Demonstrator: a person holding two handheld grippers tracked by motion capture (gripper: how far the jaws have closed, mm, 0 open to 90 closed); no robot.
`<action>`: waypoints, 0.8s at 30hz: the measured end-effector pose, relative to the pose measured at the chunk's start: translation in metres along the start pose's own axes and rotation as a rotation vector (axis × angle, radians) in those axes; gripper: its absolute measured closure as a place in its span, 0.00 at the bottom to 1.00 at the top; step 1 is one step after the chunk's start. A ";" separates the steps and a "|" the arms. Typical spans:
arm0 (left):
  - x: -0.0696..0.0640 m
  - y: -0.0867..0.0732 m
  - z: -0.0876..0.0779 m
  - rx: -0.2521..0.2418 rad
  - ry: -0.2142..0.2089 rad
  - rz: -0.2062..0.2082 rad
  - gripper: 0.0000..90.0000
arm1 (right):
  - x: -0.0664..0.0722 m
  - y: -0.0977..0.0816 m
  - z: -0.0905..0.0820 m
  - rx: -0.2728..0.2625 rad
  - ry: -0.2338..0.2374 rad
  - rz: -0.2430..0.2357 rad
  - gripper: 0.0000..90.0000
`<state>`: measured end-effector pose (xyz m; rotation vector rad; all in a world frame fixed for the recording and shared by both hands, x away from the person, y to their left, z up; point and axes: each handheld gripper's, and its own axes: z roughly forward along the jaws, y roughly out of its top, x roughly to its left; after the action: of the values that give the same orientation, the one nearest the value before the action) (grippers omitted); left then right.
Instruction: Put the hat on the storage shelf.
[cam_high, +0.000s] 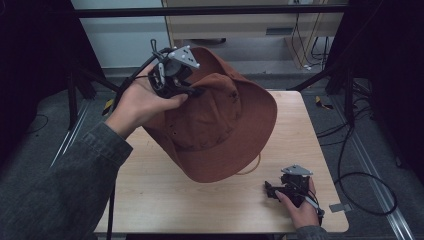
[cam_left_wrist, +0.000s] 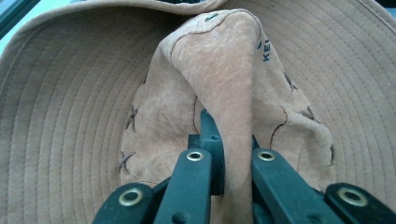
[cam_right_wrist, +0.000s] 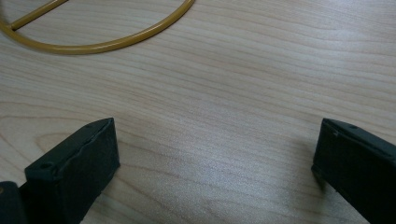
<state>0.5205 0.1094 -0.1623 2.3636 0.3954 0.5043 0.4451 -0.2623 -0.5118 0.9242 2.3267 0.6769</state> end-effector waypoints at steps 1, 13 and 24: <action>-0.001 0.002 0.003 0.004 -0.002 0.004 0.99 | 0.000 0.000 0.000 0.000 0.000 0.000 0.00; -0.006 0.029 0.022 0.009 -0.006 0.017 0.99 | 0.000 0.000 0.000 0.001 0.003 0.000 0.00; -0.005 0.050 0.047 0.032 0.001 0.026 0.99 | 0.000 0.000 0.000 0.001 0.004 0.000 0.00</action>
<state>0.5448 0.0448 -0.1621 2.4023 0.3758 0.5150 0.4449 -0.2624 -0.5114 0.9240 2.3311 0.6778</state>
